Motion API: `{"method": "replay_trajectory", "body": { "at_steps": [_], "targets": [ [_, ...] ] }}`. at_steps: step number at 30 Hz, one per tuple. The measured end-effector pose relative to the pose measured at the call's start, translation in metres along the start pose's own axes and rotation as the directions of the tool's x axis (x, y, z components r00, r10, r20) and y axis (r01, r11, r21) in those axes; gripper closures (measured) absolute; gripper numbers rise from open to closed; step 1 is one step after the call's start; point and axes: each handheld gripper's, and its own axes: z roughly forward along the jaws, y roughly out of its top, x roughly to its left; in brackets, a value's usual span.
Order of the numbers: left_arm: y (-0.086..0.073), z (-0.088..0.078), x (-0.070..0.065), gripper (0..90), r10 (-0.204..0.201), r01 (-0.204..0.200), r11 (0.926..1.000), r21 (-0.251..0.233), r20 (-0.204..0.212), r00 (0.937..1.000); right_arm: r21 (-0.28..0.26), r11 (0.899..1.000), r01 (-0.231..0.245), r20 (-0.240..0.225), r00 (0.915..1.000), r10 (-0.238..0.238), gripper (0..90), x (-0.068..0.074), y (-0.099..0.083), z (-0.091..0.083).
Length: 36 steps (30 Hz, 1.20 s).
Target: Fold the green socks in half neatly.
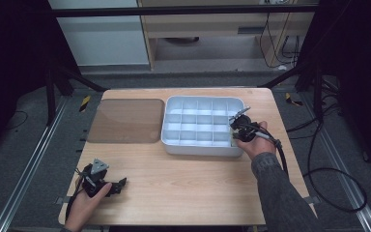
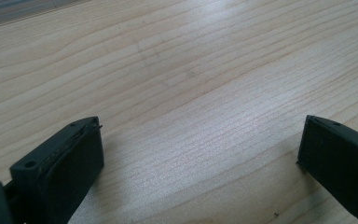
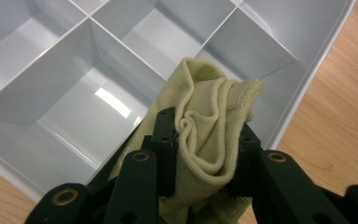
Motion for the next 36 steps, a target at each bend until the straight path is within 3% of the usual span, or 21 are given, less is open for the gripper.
{"method": "replay_trajectory", "body": {
  "at_steps": [8,19,36],
  "targets": [
    [0.000,0.000,-0.001,0.0,-0.001,0.001,1.0000,-0.001,0.003,1.0000,-0.002,1.000,-0.007,0.001,1.0000,0.007,69.3,-0.004,0.001,0.003],
    [0.001,0.001,-0.002,0.0,-0.006,0.006,1.0000,-0.004,0.004,1.0000,0.010,0.999,0.051,0.033,0.9981,-0.051,68.5,0.005,0.000,0.006],
    [0.002,0.001,-0.003,0.0,0.001,-0.001,1.0000,0.003,0.006,1.0000,-0.015,1.000,0.000,-0.006,1.0000,0.000,50.9,0.000,-0.001,-0.006]
  ]
}}
